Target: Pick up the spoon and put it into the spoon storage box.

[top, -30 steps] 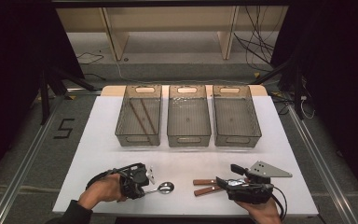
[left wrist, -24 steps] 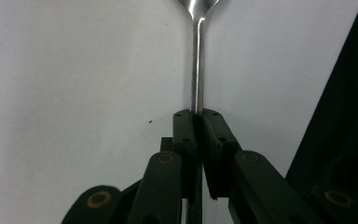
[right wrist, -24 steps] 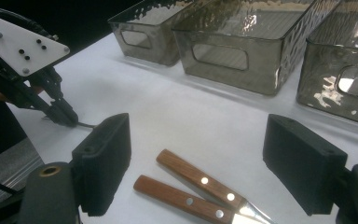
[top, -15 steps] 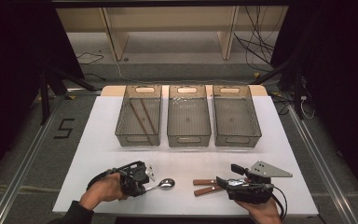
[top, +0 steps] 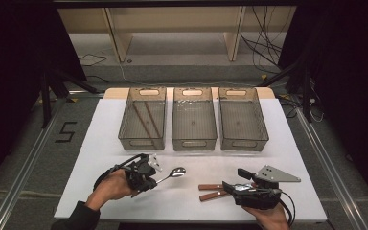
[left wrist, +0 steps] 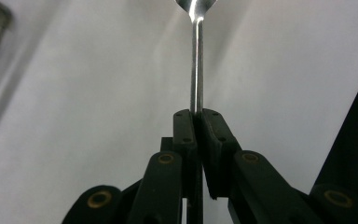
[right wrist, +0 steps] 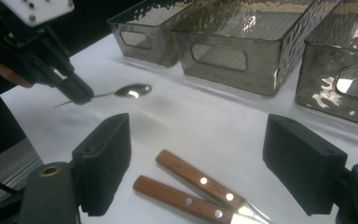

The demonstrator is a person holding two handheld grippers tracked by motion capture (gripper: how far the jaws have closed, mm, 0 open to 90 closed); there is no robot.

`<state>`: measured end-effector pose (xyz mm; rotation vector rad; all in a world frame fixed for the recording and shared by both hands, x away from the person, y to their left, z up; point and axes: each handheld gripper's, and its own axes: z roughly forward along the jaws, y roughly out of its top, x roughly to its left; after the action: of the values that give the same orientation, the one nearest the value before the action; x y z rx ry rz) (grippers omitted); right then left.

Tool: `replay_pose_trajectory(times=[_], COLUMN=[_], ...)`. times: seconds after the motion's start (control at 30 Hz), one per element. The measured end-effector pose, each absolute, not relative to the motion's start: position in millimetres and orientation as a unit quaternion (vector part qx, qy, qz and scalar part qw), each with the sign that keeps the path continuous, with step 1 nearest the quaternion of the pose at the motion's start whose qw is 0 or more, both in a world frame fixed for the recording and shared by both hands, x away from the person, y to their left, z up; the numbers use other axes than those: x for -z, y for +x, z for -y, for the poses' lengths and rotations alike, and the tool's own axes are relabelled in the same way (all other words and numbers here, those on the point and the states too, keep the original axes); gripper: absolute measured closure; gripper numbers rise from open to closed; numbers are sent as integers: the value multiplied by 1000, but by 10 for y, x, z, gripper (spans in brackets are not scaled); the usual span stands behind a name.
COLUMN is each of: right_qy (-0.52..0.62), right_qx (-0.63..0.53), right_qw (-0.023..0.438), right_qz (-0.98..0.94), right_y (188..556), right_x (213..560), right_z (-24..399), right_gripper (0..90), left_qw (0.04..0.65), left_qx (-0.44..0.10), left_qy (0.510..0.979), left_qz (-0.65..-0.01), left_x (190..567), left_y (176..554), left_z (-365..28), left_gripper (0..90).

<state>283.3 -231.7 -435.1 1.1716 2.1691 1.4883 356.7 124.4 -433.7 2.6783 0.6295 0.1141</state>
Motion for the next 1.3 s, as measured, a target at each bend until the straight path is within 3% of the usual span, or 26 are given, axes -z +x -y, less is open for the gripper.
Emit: replay_pose_trajectory(times=[0.67, 1.3], right_qy=[400, 400], right_qx=[-512, -514], right_qw=[130, 127], right_qz=[-749, -748], right_y=[2836, 2835], right_x=[4353, 4355], right_z=[2319, 2336], right_gripper=[243, 243], left_qw=[319, 368], left_qx=[-56, -86], left_qy=[908, 876], left_qz=[-265, -299], left_x=[3868, 3646], left_y=[4049, 4555], left_z=[-1045, -750], left_gripper=[842, 842])
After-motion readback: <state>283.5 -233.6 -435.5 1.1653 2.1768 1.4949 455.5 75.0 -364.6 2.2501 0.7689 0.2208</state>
